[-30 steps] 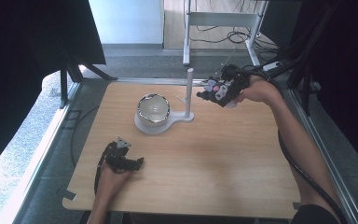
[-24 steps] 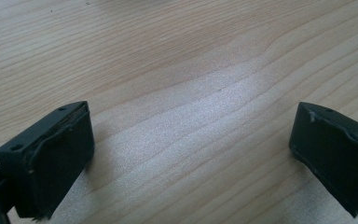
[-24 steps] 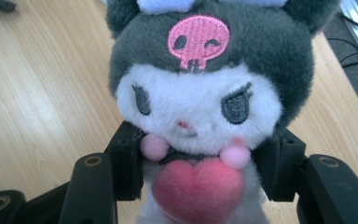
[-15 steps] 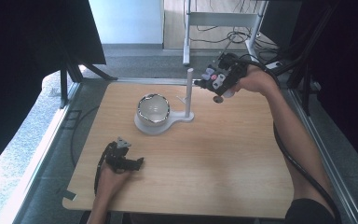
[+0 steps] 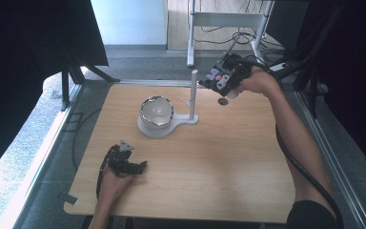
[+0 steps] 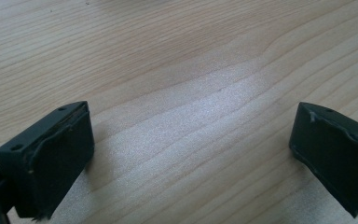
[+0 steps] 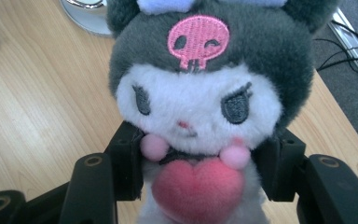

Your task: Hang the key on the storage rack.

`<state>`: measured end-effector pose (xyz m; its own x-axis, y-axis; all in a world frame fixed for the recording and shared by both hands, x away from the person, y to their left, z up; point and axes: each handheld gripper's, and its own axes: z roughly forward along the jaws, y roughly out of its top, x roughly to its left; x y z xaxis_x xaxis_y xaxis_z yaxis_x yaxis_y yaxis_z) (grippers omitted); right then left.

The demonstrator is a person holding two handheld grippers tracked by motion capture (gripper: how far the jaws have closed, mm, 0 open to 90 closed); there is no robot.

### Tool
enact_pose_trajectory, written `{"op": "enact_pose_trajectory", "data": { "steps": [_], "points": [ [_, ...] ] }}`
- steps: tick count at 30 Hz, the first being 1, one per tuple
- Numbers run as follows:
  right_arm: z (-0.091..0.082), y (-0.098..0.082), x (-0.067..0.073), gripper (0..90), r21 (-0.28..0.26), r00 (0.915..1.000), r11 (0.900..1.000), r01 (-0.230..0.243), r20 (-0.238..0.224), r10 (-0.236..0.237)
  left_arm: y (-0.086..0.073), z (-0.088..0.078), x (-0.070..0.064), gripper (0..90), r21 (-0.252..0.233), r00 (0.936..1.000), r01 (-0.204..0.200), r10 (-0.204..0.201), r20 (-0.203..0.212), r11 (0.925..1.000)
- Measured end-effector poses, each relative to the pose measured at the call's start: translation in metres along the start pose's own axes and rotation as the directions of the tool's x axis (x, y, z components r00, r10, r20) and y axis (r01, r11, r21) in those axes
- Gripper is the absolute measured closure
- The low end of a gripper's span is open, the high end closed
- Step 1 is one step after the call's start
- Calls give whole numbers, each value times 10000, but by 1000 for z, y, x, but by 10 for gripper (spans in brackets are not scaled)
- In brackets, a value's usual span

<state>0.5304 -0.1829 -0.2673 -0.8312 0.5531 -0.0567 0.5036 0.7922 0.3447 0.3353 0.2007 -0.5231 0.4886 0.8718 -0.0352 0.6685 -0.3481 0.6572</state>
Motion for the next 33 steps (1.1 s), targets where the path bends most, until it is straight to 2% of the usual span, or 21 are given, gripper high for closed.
{"op": "enact_pose_trajectory", "data": {
  "steps": [15,25,33],
  "points": [
    [20,-15,-12,433,236,9989,9986,-464,-51,466,0,0,0,0,0,10000,-11,11,-22,10000],
    [32,-15,-14,433,276,9980,9977,-618,-103,621,0,0,0,0,-30,10000,-9,9,-35,10000],
    [40,-13,-10,429,442,9990,9981,-433,-40,435,0,0,0,0,-29,10000,-7,7,-30,10000]
  ]
}}
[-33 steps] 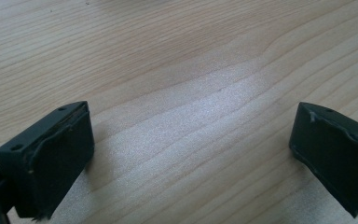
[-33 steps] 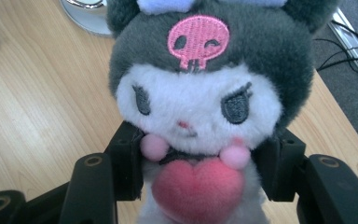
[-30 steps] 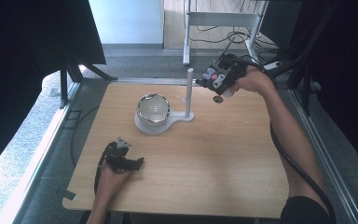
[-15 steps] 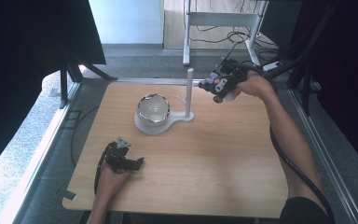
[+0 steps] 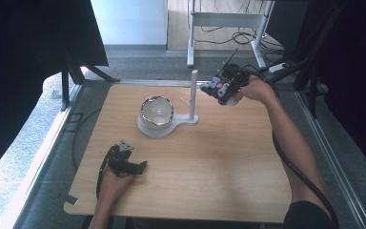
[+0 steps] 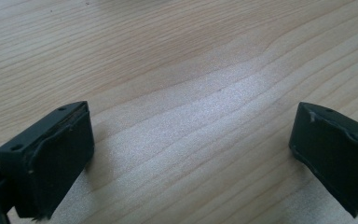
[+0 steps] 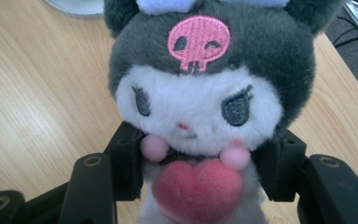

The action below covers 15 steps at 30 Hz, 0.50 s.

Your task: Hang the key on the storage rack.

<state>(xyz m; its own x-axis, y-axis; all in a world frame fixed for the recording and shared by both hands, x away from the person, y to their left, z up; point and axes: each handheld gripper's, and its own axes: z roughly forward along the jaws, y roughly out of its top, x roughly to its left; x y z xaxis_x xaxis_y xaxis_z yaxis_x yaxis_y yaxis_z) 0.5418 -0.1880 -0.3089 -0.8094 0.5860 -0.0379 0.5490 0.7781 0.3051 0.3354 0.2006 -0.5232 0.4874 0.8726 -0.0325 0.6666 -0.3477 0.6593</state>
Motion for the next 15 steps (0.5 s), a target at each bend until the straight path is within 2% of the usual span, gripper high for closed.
{"op": "enact_pose_trajectory", "data": {
  "steps": [6,11,15],
  "points": [
    [14,0,2,420,154,9997,9997,214,-104,-212,0,0,0,0,-13,10000,2,-2,-9,10000],
    [27,2,7,399,302,9980,9978,584,-256,-576,0,0,0,0,-35,10000,10,-10,0,10000],
    [35,4,13,341,298,9951,9953,918,-407,-906,0,0,0,0,-34,10000,9,-9,0,10000]
  ]
}}
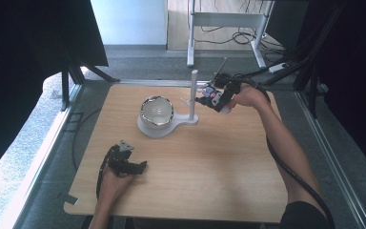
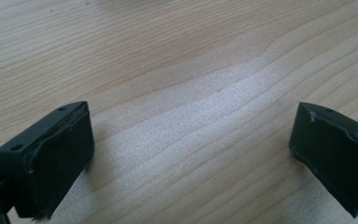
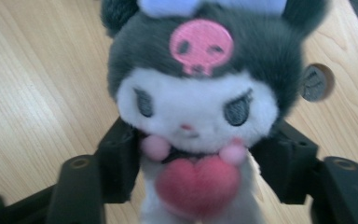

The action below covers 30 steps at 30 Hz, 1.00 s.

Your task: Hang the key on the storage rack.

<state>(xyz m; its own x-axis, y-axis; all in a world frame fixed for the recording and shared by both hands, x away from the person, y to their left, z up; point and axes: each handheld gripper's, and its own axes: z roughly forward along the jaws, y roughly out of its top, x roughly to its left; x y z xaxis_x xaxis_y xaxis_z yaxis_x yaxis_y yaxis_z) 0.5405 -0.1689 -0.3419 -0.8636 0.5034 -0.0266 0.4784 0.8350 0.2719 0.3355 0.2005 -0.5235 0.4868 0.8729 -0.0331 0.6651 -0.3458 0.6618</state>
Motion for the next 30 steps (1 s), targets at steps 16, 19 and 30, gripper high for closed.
{"op": "enact_pose_trajectory", "data": {
  "steps": [16,19,30],
  "points": [
    [-2,4,18,182,-794,9970,9952,576,559,-532,0,0,0,0,20,10000,-4,4,-3,10000],
    [-3,2,21,167,-936,9968,9938,594,590,-541,0,0,0,0,20,10000,-6,6,-1,10000],
    [-5,-10,35,139,-987,9933,9910,908,809,-830,0,0,0,0,20,10000,-5,5,4,10000]
  ]
}}
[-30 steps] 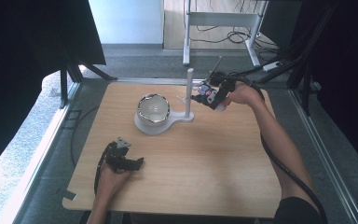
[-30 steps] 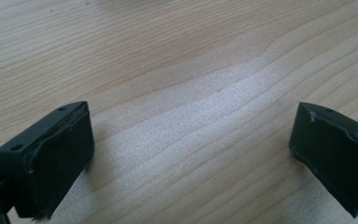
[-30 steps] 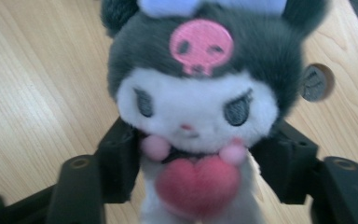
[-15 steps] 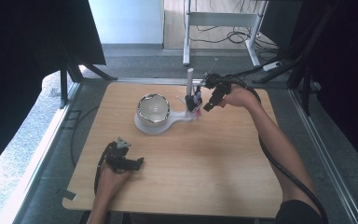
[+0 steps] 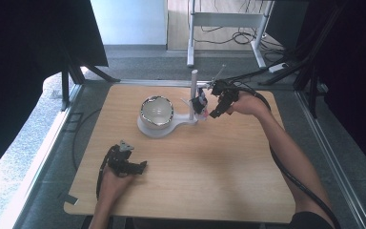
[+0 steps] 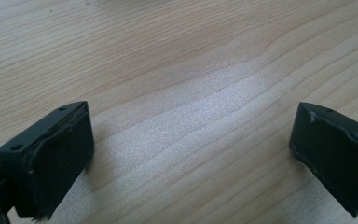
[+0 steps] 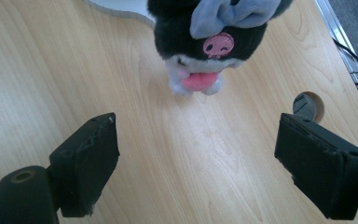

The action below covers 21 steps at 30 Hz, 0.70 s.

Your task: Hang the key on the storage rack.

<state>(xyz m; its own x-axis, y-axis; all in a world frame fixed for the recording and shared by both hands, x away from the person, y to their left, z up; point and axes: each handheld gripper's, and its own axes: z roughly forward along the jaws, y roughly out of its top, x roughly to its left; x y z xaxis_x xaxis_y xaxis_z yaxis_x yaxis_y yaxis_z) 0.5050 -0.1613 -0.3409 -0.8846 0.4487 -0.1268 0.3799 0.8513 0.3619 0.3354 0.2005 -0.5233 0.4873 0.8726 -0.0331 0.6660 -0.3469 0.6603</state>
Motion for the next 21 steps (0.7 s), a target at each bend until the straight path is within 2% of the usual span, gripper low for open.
{"op": "enact_pose_trajectory", "data": {
  "steps": [21],
  "points": [
    [-11,-25,20,122,17,9998,9998,217,51,-217,0,0,0,0,-1,10000,1,-1,1,10000]
  ]
}}
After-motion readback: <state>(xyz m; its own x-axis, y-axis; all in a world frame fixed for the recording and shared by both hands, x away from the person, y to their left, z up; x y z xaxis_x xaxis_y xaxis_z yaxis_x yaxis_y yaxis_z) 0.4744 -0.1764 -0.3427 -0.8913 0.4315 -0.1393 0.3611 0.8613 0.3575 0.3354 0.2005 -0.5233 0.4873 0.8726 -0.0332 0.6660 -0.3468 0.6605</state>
